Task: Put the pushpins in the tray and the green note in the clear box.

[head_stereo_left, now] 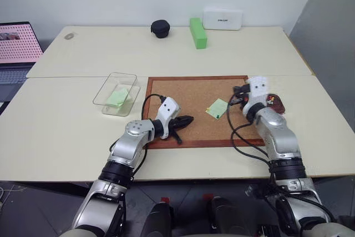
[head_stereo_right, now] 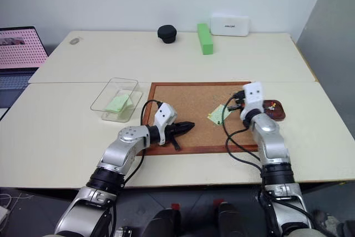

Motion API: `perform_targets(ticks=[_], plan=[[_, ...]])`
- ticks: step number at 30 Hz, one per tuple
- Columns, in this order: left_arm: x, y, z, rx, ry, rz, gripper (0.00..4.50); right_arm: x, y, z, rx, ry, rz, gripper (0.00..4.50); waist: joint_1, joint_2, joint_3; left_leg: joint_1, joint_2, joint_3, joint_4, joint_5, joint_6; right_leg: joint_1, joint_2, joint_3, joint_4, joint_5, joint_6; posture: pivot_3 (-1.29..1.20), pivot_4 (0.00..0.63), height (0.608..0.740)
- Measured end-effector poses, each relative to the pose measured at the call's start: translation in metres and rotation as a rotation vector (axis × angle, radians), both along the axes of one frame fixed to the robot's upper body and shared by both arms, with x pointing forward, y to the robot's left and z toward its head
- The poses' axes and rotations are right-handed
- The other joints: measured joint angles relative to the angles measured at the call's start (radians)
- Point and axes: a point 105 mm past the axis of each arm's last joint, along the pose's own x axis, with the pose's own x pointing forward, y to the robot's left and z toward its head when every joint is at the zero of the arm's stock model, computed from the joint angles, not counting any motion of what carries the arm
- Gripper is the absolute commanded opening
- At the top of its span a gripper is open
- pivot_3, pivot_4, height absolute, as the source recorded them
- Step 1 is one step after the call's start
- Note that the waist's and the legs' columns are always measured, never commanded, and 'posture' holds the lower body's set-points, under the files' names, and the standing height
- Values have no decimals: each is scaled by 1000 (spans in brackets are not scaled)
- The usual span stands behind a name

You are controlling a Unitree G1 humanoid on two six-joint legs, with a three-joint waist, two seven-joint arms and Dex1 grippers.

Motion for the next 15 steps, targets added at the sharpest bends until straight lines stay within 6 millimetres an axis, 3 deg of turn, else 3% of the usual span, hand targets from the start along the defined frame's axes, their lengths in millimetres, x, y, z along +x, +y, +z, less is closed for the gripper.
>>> perform_targets(ticks=[7, 15], plan=[[0, 1, 0, 4, 8, -2, 0, -6, -50, -6, 1, 47, -197, 65, -1, 0, 0, 0, 0, 1, 0, 0, 0, 0, 0, 0, 0, 0, 0, 0, 150, 740], [1, 0, 0, 6, 17, -11, 0, -8, -57, -14, 36, 110, -219, 65, -1, 1, -1, 1, 0, 1, 0, 0, 0, 1, 0, 0, 0, 0, 0, 0, 150, 740]])
